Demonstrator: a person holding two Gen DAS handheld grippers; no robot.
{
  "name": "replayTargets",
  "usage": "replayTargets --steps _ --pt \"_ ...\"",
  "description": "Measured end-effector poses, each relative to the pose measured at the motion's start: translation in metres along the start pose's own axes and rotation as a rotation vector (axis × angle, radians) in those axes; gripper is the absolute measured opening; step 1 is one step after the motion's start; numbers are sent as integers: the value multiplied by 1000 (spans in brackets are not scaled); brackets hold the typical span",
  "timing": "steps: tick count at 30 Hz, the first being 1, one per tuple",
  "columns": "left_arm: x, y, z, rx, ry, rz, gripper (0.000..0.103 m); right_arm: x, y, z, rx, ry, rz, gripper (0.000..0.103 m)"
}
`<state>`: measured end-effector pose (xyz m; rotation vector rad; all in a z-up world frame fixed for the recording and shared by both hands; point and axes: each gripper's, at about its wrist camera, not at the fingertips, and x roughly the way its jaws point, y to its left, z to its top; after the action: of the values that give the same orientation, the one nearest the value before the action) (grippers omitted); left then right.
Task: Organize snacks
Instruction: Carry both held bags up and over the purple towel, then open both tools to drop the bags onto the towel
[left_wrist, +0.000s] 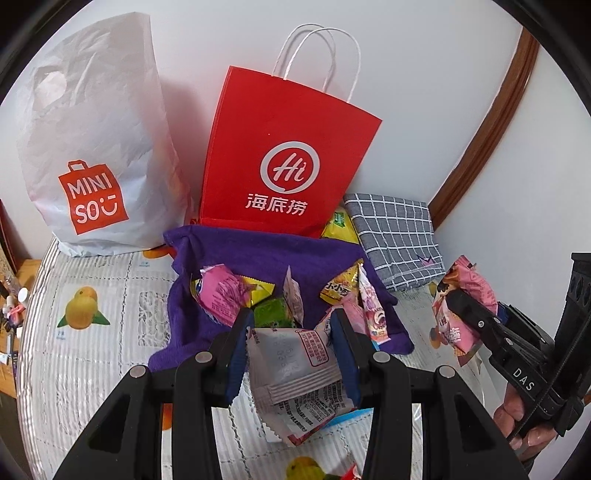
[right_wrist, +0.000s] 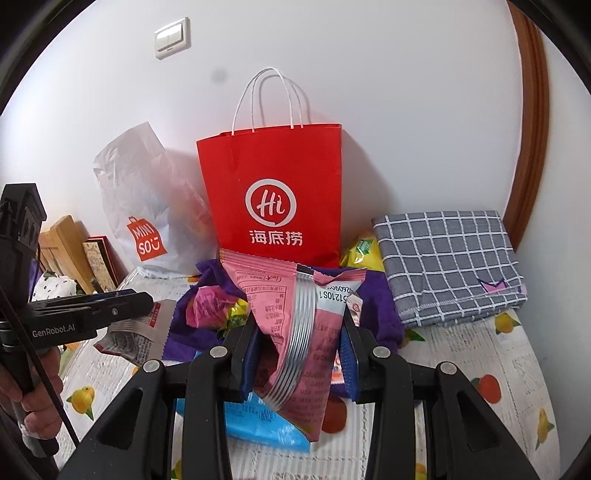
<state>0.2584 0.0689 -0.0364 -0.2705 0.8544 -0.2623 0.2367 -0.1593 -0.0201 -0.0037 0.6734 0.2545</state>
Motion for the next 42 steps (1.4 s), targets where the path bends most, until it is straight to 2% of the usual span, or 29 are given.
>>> replayTargets --steps 9,15,19,27,31,36,42 --pt "15 22 8 -13 14 36 41 28 -11 18 20 9 27 37" --pt "38 37 14 -36 55 43 41 54 -18 20 23 38 22 37" --pt "53 36 24 -17 59 67 41 73 -23 16 39 77 37 37" --pt "93 27 38 -21 91 66 41 108 -23 5 51 120 95 37" --pt "111 23 42 -24 105 62 41 121 -18 -1 48 132 104 37" --pt "126 21 41 -4 119 95 41 135 -11 -5 26 162 94 37" --pt "141 24 37 -16 155 83 42 148 -9 -11 12 185 86 37"
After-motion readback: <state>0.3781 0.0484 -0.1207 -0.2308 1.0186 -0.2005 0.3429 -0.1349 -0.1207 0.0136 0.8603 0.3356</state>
